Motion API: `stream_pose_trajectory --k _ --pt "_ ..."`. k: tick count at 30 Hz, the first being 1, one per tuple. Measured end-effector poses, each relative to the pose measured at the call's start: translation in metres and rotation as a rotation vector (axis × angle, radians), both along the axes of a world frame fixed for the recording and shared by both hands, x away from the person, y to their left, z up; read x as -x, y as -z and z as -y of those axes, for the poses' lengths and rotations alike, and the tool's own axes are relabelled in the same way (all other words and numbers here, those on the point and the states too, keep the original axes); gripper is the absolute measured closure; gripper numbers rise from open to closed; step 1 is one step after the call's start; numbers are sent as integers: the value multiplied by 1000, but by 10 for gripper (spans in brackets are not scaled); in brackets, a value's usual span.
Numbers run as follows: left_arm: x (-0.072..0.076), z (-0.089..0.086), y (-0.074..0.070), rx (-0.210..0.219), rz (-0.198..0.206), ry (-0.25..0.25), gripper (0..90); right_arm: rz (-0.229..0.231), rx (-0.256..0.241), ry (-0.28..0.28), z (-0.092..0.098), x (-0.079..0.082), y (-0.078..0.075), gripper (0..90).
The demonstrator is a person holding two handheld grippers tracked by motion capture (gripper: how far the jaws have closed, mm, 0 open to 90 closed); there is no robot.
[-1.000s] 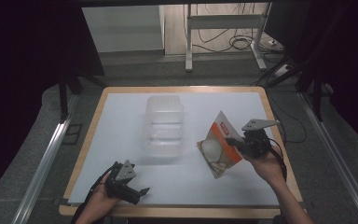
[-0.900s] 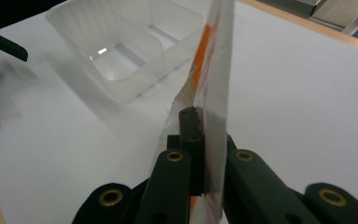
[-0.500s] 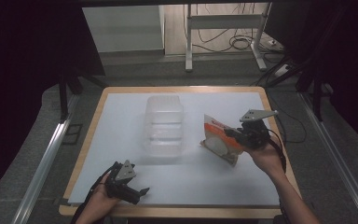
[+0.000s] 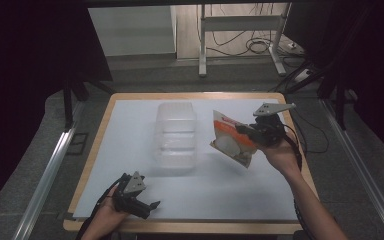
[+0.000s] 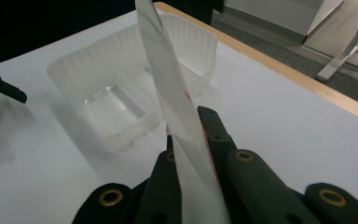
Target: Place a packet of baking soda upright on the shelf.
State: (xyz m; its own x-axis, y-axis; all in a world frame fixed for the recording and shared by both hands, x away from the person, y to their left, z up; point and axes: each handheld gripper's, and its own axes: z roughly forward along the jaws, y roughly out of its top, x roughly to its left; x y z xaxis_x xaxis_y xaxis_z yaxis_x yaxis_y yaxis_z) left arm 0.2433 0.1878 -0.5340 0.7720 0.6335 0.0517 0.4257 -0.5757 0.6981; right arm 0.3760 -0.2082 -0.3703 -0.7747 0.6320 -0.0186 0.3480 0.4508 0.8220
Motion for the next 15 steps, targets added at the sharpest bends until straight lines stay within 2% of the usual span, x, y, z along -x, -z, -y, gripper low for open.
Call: stream_pose_trajectory --k 5,15 --pt "0 0 0 4 0 -1 6 16 -12 -20 -13 -11 -13 882" --pt "0 0 0 3 2 1 7 30 -25 -45 -38 -32 -26 882"
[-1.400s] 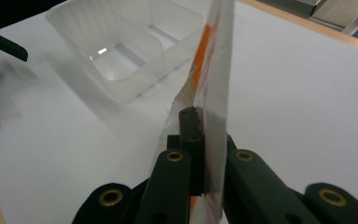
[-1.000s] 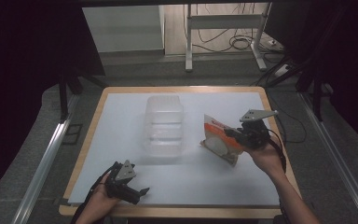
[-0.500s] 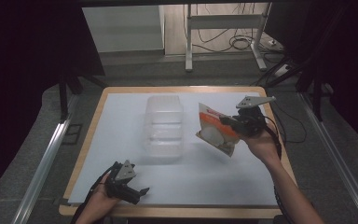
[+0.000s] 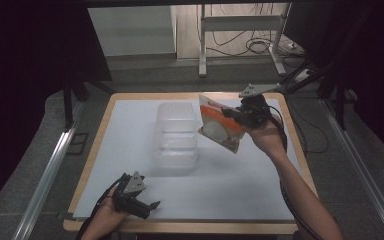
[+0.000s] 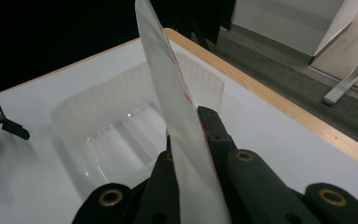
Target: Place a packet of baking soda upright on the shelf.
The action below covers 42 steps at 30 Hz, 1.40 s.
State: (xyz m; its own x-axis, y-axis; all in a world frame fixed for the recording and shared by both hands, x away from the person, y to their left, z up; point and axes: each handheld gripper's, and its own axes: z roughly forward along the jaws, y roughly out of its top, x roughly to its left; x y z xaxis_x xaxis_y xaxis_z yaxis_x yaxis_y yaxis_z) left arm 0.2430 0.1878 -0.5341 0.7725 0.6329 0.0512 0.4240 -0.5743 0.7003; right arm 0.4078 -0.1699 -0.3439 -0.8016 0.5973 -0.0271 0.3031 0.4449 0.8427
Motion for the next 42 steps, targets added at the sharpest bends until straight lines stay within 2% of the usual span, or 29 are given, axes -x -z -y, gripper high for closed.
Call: stream_pose_trajectory --k 12,13,26,42 --pt "0 -1 0 1 2 1 7 -8 13 -25 -35 -25 -2 881" --pt "0 -1 0 2 2 1 7 -11 15 -31 -43 -29 -1 881" --pt "0 -2 0 13 -2 -1 6 -17 25 -66 -80 -48 2 880" --pt "0 -2 0 10 -1 2 7 -34 41 -116 -135 -67 18 877"
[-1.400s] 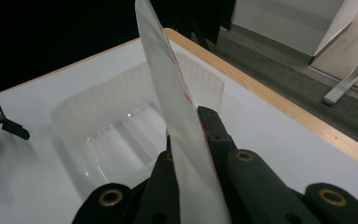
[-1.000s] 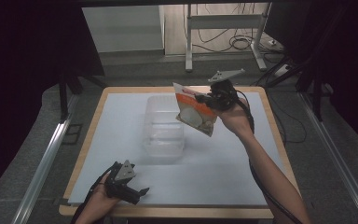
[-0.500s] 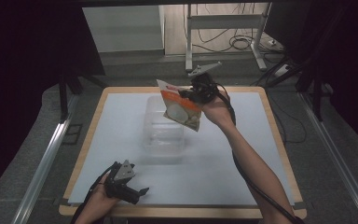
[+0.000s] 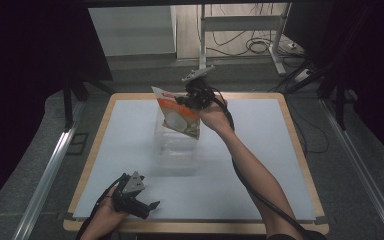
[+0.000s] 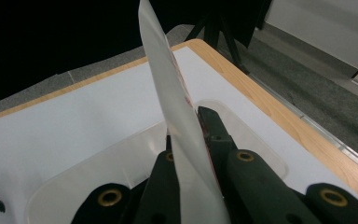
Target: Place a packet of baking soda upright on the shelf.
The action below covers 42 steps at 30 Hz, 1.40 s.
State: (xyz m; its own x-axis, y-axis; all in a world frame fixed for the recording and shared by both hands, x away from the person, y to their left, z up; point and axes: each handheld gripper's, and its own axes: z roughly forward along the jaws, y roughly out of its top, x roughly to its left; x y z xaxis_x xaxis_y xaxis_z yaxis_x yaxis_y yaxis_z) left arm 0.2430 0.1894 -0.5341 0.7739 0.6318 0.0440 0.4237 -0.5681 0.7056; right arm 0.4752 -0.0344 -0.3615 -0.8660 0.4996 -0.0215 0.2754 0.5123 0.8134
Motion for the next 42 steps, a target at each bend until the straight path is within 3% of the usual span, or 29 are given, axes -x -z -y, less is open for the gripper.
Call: stream_pose_trajectory --k 9,11,18,25,28,32,33,36,37,42 --pt "0 0 0 -2 -1 1 7 -28 15 -12 -16 -5 18 875" --pt "0 0 0 -1 -1 1 7 -39 28 -13 -18 -6 27 873" --pt "0 0 0 -2 -2 -1 7 -54 32 -12 -16 -7 42 865" --pt "0 1 0 -12 -2 1 7 -49 104 16 -5 -6 49 854" --pt "0 1 0 -12 -3 -1 8 -47 107 16 -4 -6 50 832" --pt "0 1 0 -10 -5 -4 8 -26 97 25 -2 -4 46 725" --pt "-1 1 0 -10 -5 -5 8 -14 86 32 0 -4 42 641" --pt "-1 1 0 -9 -5 -6 8 -2 79 40 3 -4 40 570" --pt "0 1 0 -9 -5 -6 8 8 76 48 5 -2 39 495" --pt "-1 1 0 -9 -5 -7 8 37 79 50 10 1 39 382"
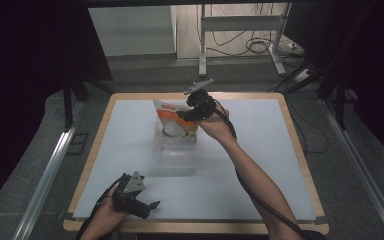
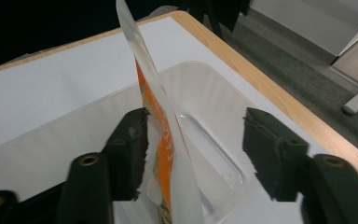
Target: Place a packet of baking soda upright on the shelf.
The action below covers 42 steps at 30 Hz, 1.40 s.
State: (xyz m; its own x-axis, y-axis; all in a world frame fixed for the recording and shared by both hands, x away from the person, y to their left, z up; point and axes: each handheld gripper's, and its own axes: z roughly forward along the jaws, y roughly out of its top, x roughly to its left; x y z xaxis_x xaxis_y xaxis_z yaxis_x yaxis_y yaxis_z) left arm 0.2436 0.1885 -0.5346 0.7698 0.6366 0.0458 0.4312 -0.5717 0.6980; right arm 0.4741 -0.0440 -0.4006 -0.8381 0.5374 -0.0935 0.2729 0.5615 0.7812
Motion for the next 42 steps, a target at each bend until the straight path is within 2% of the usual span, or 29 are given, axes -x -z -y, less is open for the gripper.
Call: stream_pose_trajectory --k 4,10,16,23,28,42 --pt "0 0 0 -3 -2 -2 9 16 -3 6 3 3 0 293" --pt "-1 0 0 -3 -3 -10 9 12 5 3 5 6 -1 230" --pt "-1 -2 0 16 -5 -15 9 11 24 -2 6 9 2 201" --pt "-1 -3 0 24 -6 -24 9 1 6 -2 10 12 1 170" --pt "-1 -2 0 18 -2 -22 9 -20 0 1 14 14 1 140" --pt "-1 -2 0 10 -1 -34 8 -20 -12 8 31 22 4 87"
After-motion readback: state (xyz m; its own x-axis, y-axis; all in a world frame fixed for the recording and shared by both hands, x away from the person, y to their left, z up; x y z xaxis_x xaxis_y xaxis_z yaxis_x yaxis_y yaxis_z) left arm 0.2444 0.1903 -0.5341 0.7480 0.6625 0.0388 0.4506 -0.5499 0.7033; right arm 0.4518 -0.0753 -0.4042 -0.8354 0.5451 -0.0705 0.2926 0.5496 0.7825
